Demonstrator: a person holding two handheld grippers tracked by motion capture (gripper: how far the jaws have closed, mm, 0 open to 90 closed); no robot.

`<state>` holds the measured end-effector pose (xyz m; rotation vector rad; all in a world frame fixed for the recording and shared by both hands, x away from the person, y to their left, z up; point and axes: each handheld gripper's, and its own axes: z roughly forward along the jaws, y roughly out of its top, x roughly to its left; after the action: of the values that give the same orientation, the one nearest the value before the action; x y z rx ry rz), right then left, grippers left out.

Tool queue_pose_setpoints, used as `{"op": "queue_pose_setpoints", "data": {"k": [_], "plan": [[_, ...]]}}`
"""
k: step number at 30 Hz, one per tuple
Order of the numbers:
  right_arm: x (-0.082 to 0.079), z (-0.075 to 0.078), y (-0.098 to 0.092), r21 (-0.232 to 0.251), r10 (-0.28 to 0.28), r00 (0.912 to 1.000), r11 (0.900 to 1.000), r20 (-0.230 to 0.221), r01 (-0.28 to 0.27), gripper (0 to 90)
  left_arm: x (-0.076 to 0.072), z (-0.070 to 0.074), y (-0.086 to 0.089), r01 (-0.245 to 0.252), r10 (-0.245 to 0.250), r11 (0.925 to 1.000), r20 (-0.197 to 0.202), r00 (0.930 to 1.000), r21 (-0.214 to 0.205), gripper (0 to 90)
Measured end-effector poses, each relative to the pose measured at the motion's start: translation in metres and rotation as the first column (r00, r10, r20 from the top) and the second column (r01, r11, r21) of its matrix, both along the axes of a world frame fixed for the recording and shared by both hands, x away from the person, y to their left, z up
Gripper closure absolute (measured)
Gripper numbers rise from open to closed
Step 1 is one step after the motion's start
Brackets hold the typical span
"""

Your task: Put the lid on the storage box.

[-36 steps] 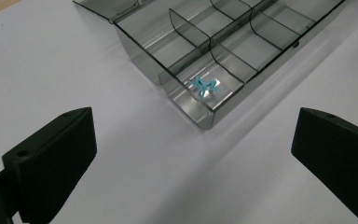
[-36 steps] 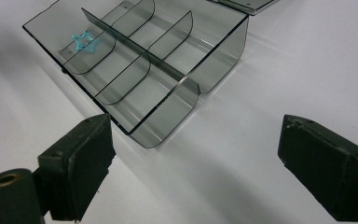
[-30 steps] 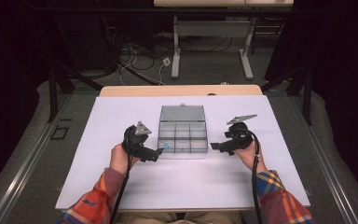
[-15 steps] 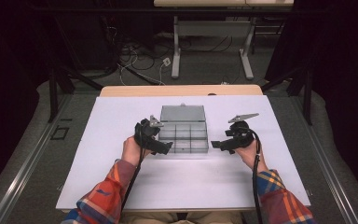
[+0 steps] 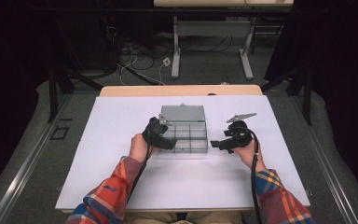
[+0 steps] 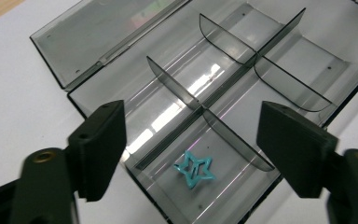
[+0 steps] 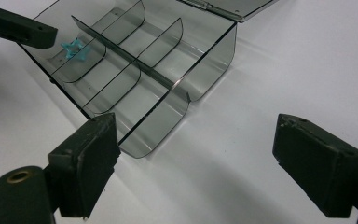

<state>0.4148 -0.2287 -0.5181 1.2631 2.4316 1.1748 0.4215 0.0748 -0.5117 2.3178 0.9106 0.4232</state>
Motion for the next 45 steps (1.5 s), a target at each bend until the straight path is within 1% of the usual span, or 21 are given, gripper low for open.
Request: {"op": "queue_pose_setpoints", "data": {"k": [1, 3, 7, 9, 12, 14, 17, 21, 23, 24, 26, 27, 28, 29, 30, 33, 35, 39, 40, 41, 45], "plan": [[0.000, 0.000, 0.001, 0.000, -0.005, 1.0000, 1.0000, -0.002, 0.005, 14.3, 0.001, -0.001, -0.002, -0.003, 0.003, 1.0000, 0.000, 1.0000, 0.002, 29.3], [0.001, 0.000, 0.001, -0.002, -0.002, 1.0000, 1.0000, 0.006, 0.002, 14.9, 0.003, -0.003, -0.005, -0.003, 0.004, 0.9998, -0.013, 0.9999, 0.022, 34.5], [0.002, 0.000, 0.003, -0.004, -0.008, 1.0000, 1.0000, 0.002, 0.008, 17.2, 0.008, -0.010, -0.010, -0.002, 0.003, 0.9992, -0.024, 0.9997, 0.039, 43.6], [0.003, 0.000, 0.004, -0.004, -0.010, 0.9999, 0.9999, 0.000, 0.010, 18.3, 0.009, -0.013, -0.012, 0.001, 0.000, 0.9993, -0.037, 0.9993, 0.038, 46.6], [0.004, 0.001, 0.005, -0.011, -0.010, 1.0000, 0.9999, 0.000, 0.010, 20.9, 0.012, -0.016, -0.016, 0.008, -0.006, 0.9991, -0.042, 0.9991, 0.041, 51.1], [0.006, 0.001, 0.007, -0.005, -0.010, 0.9999, 0.9999, 0.002, 0.010, 22.6, 0.013, -0.018, -0.018, 0.015, -0.013, 0.9990, -0.050, 0.9987, 0.043, 53.8], [0.008, 0.002, 0.008, -0.017, -0.016, 0.9998, 0.9997, 0.008, 0.016, 28.6, 0.014, -0.019, -0.020, 0.019, -0.016, 0.9986, -0.045, 0.9989, 0.050, 57.6], [0.012, 0.003, 0.011, -0.026, -0.027, 0.9994, 0.9993, 0.021, 0.027, 41.0, 0.015, -0.019, -0.021, 0.014, -0.012, 0.9986, -0.042, 0.9991, 0.052, 61.7], [0.015, 0.004, 0.012, -0.036, -0.029, 0.9990, 0.9989, 0.034, 0.030, 49.9, 0.015, -0.020, -0.022, 0.011, -0.008, 0.9984, -0.036, 0.9993, 0.056, 62.9], [0.016, 0.004, 0.013, -0.040, -0.036, 0.9990, 0.9985, 0.027, 0.037, 54.1, 0.014, -0.020, -0.022, 0.011, -0.009, 0.9982, -0.036, 0.9993, 0.059, 63.2], [0.019, 0.005, 0.014, -0.047, -0.038, 0.9989, 0.9981, 0.027, 0.039, 63.6, 0.014, -0.020, -0.023, 0.006, -0.004, 0.9983, -0.034, 0.9994, 0.058, 64.1], [0.022, 0.005, 0.014, -0.051, -0.037, 0.9986, 0.9979, 0.037, 0.039, 68.7, 0.015, -0.021, -0.023, 0.005, -0.003, 0.9983, -0.033, 0.9994, 0.057, 64.2], [0.023, 0.005, 0.016, -0.048, -0.042, 0.9987, 0.9979, 0.030, 0.043, 72.4, 0.015, -0.021, -0.024, 0.004, -0.002, 0.9983, -0.032, 0.9995, 0.057, 64.5], [0.027, 0.005, 0.017, -0.058, -0.045, 0.9984, 0.9972, 0.034, 0.047, 76.6, 0.015, -0.021, -0.024, 0.004, -0.002, 0.9983, -0.031, 0.9995, 0.059, 64.7], [0.029, 0.005, 0.018, -0.066, -0.045, 0.9980, 0.9967, 0.045, 0.048, 79.7, 0.015, -0.022, -0.024, 0.001, 0.000, 0.9984, -0.031, 0.9995, 0.057, 65.0], [0.039, 0.006, 0.021, -0.067, -0.044, 0.9985, 0.9967, 0.031, 0.046, 86.9, 0.015, -0.022, -0.024, 0.004, -0.002, 0.9985, -0.035, 0.9994, 0.054, 65.2], [0.044, 0.008, 0.023, -0.078, -0.050, 0.9983, 0.9956, 0.030, 0.052, 90.0, 0.015, -0.022, -0.023, 0.005, -0.003, 0.9985, -0.036, 0.9993, 0.054, 65.2], [0.056, 0.009, 0.027, -0.089, -0.062, 0.9980, 0.9940, 0.015, 0.063, 90.0, 0.015, -0.022, -0.023, 0.006, -0.004, 0.9986, -0.036, 0.9994, 0.053, 65.3], [0.060, 0.009, 0.029, -0.089, -0.067, 0.9978, 0.9938, 0.003, 0.067, 90.0, 0.015, -0.022, -0.023, 0.006, -0.004, 0.9986, -0.035, 0.9994, 0.052, 65.3], [0.062, 0.008, 0.029, -0.101, -0.068, 0.9977, 0.9926, 0.004, 0.068, 90.0, 0.015, -0.022, -0.023, 0.004, -0.002, 0.9987, -0.035, 0.9994, 0.050, 65.3], [0.074, 0.004, 0.035, -0.115, -0.079, 0.9968, 0.9904, -0.011, 0.077, 90.0, 0.015, -0.022, -0.024, 0.004, -0.003, 0.9988, -0.034, 0.9994, 0.049, 65.5]]}}
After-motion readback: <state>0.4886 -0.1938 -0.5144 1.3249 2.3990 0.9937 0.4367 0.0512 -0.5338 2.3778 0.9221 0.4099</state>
